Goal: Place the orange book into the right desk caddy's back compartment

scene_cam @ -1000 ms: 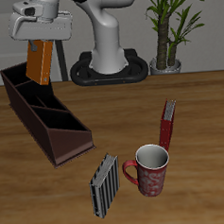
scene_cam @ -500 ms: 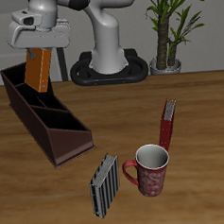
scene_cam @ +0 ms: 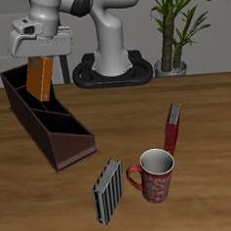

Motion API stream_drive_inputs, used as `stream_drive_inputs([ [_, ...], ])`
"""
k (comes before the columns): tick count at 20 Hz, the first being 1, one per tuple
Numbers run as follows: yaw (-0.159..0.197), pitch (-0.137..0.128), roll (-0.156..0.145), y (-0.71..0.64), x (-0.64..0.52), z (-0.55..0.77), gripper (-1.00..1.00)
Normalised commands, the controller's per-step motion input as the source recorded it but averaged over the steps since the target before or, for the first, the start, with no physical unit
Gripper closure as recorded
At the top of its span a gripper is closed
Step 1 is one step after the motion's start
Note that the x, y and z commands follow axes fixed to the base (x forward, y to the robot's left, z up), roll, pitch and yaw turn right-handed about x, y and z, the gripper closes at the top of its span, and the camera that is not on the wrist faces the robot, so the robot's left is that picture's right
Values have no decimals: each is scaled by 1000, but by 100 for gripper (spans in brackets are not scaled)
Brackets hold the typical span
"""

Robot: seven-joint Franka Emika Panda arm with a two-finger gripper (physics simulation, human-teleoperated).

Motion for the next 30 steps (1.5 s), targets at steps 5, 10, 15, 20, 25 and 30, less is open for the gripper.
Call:
stream_drive_inputs([
  [5, -13, 23, -22, -142, 44, -193, 100],
  [10, -26, 19, -21, -127, 73, -136, 100],
  [15, -30, 22, -27, -156, 69, -155, 100],
  [20, -8, 12, -2, -30, 100, -92, 100],
  [25, -32, 13, -23, -125, 92, -72, 100],
  [30, -44, 39, -45, -137, 89, -156, 100],
])
